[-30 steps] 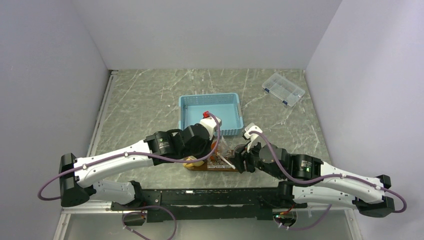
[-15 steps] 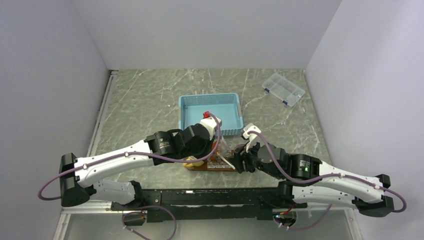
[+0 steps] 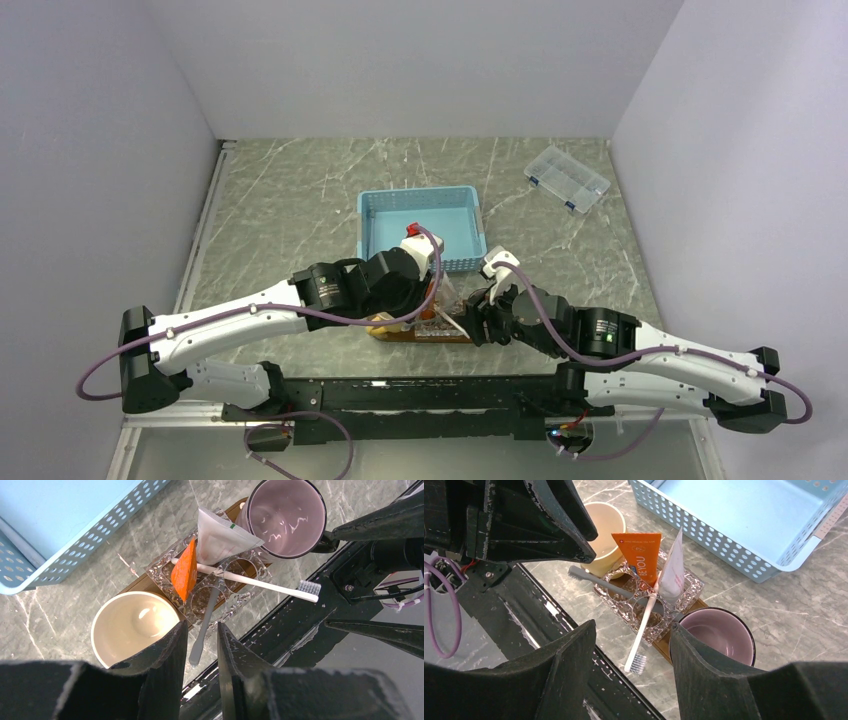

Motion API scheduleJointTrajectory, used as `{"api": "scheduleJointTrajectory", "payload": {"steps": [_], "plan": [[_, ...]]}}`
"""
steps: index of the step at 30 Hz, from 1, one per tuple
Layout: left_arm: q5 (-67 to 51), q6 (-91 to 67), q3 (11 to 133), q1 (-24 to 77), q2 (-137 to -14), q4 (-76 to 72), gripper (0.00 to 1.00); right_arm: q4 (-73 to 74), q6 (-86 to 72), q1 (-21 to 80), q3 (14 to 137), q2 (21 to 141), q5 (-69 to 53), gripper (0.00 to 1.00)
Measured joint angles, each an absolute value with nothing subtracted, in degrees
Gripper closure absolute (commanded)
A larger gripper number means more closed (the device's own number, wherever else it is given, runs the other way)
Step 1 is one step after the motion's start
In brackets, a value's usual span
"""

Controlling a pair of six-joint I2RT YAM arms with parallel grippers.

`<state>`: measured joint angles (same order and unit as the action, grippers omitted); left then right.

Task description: Prepare toiletry sets of a toothbrush and toothpaste on the tray

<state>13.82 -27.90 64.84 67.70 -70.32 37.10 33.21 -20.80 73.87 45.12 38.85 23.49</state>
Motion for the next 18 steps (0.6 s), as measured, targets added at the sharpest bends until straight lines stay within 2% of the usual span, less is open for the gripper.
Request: {"api": "scheduleJointTrajectory", "payload": {"steps": [12,18], "plan": [[13.85,-27.90,64.84,67.75,-69.73,37.10,0.67,32.91,-20.82,73.87,45.12,39.20,23.49,0.41],[13.89,-27.92,64.84,67.77,-69.54,37.19,0.61,32.93,-20.84,73.87,45.12,39.40,23.49,0.41]]}}
